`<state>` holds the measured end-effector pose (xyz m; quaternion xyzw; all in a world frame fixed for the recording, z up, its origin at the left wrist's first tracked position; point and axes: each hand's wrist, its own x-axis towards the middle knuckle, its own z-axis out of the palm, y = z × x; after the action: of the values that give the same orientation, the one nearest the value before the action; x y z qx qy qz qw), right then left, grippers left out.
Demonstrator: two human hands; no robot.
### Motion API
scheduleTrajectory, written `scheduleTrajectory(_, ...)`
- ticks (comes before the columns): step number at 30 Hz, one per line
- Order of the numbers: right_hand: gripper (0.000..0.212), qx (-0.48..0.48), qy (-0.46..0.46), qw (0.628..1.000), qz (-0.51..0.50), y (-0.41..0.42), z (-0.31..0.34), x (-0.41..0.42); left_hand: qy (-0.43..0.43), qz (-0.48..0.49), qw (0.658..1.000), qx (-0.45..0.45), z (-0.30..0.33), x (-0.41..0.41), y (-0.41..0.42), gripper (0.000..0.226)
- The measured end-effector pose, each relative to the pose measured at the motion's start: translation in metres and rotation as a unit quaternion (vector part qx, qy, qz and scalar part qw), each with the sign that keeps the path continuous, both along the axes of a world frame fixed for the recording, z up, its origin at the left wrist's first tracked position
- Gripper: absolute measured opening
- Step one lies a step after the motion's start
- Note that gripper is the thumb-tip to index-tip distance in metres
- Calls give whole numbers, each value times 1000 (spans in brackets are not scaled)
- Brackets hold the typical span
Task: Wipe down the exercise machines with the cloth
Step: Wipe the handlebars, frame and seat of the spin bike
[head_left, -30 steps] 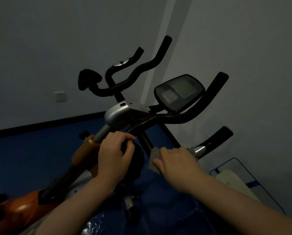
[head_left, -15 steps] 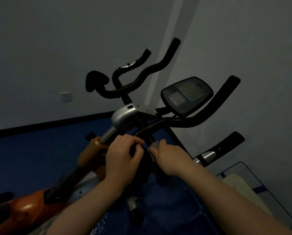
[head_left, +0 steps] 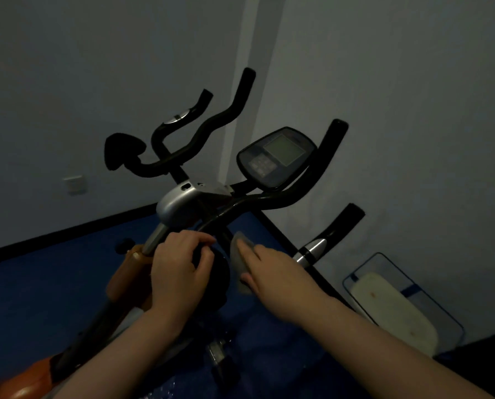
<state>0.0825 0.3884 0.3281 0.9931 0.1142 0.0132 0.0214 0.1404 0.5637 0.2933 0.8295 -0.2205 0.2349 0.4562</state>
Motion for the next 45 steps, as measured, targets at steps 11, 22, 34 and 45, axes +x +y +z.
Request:
scheduleTrajectory(11,43,44,-213,972,-90,-69,13,-16,-37,-22,995,85,8,9,-11,17)
scheduleTrajectory(22,28,29,-352,936,-11,-104,2,-4,-35,-25,997,69,6,9,-10,17)
scheduleTrajectory(34,28,-4,-307,949,-66,-82,-3,-17,-30,-10,999,40,2,7,-9,17)
scheduleTrajectory(45,40,-95,-85,992,14,-35,2,-15,49,94,994,12,-2,6,-9,6)
